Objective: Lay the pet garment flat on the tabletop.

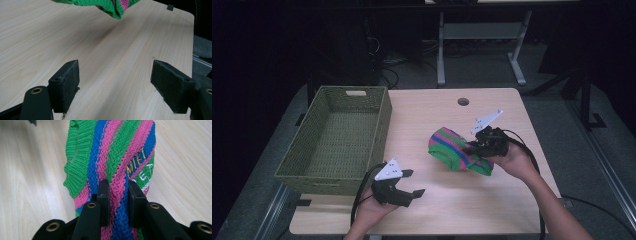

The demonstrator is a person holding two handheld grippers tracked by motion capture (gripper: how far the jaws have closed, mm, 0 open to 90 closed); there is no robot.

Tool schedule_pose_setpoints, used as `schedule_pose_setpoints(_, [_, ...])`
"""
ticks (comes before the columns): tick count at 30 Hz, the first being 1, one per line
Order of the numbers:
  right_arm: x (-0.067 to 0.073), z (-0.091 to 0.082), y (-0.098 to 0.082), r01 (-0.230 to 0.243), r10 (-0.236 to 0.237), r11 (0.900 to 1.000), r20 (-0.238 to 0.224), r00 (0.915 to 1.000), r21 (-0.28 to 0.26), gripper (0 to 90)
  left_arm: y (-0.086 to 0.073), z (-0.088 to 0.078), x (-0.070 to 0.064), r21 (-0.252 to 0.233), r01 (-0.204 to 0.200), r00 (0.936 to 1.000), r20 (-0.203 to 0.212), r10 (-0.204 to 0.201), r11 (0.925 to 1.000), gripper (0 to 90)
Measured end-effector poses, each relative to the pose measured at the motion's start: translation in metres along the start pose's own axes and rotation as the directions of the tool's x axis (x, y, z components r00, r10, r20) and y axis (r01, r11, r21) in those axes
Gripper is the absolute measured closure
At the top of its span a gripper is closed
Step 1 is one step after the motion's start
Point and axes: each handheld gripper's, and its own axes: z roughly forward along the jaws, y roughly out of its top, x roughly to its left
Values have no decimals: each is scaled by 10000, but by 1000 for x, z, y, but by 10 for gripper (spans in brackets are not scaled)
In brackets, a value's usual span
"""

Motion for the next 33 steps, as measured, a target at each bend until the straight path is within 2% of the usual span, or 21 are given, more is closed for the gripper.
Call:
schedule_pose_setpoints(7, [16,4,-9,228,-227,9997,-293,9993,16,749,0,0,0,-44,27,10000,55,-27,10000,226])
schedule_pose_setpoints(13, [22,12,-13,298,-294,9995,-504,9983,60,748,0,0,-1,-50,66,9999,92,-66,10000,226])
schedule_pose_setpoints(33, [32,39,-30,317,-271,9985,-995,9947,444,739,-1,-1,0,-51,123,9999,105,-122,9999,221])
